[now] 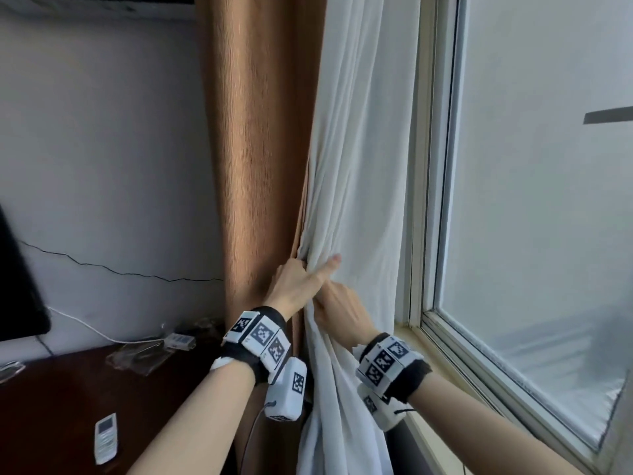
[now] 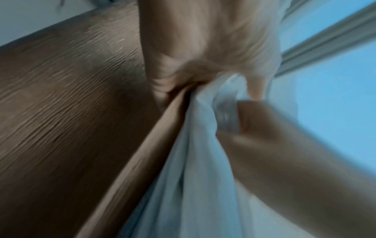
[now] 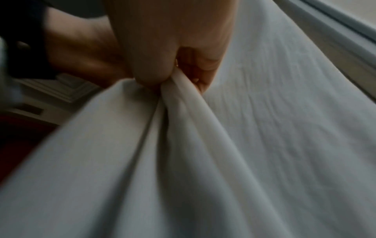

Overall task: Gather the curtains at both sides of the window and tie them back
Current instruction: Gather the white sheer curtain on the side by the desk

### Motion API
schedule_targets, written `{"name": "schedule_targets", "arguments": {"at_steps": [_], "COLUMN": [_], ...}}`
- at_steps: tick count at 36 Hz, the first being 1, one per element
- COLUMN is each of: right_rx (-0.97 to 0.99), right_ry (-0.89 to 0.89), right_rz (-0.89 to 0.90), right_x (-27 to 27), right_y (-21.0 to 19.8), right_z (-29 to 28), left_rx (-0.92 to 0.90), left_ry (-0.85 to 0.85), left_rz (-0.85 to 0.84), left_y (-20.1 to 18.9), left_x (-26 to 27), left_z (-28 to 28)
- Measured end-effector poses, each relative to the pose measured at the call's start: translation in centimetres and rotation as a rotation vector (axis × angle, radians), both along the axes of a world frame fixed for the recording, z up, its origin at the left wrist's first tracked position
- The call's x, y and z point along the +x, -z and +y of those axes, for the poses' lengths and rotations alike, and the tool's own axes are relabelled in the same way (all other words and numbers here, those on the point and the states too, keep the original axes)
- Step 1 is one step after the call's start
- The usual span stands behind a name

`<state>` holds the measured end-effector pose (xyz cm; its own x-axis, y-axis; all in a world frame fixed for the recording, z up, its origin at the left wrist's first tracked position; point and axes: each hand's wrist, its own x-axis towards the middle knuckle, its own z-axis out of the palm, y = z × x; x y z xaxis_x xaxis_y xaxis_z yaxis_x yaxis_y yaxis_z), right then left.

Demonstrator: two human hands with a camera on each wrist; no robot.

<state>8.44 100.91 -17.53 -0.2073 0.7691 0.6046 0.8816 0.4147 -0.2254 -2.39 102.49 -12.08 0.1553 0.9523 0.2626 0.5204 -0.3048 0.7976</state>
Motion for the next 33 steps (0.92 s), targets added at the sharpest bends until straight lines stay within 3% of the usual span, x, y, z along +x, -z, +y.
{"name": "schedule_targets", "arguments": {"at_steps": [5, 10, 14, 16, 18, 23, 25, 29, 33], "right_rx": [0.057, -0.108, -0.200, -0.225, -0.454, -0.866, -0.885, -0.820, -0.885], "right_ry": [-0.175, -0.269, -0.133, 0.029, 0.052, -0.094, -0.144, -0.124, -0.041], "right_rz": [0.026, 0.108, 0.805, 0.988, 1.081, 1.255, 1.148, 1.380, 1.280], "right_x": [0.3, 3.1, 7.7, 10.3, 11.6, 9.8, 7.5, 4.5, 3.9], "right_y": [0.3, 0.9, 1.7, 2.1, 2.5, 3.4, 3.0, 2.5, 3.0], "right_z": [0.0, 0.5, 2.5, 4.7, 6.7, 10.6, 10.9, 11.6, 12.7], "left_rx": [0.102, 0.172, 0.227, 0.223, 0.201, 0.150, 0.137, 0.129, 0.141], "left_ry": [-0.174, -0.183, -0.133, -0.102, -0.078, -0.065, -0.046, -0.034, -0.033], "left_rz": [0.045, 0.160, 0.207, 0.194, 0.177, 0.179, 0.168, 0.158, 0.149], "left_y": [0.0, -0.1, 0.5, 0.6, 0.7, 0.6, 0.6, 0.7, 0.8], "left_x": [0.5, -0.3, -1.0, -1.3, -1.4, -0.8, -0.4, -0.1, -0.3], "left_z": [0.0, 1.3, 2.4, 2.9, 3.4, 3.6, 3.9, 4.4, 4.8]}}
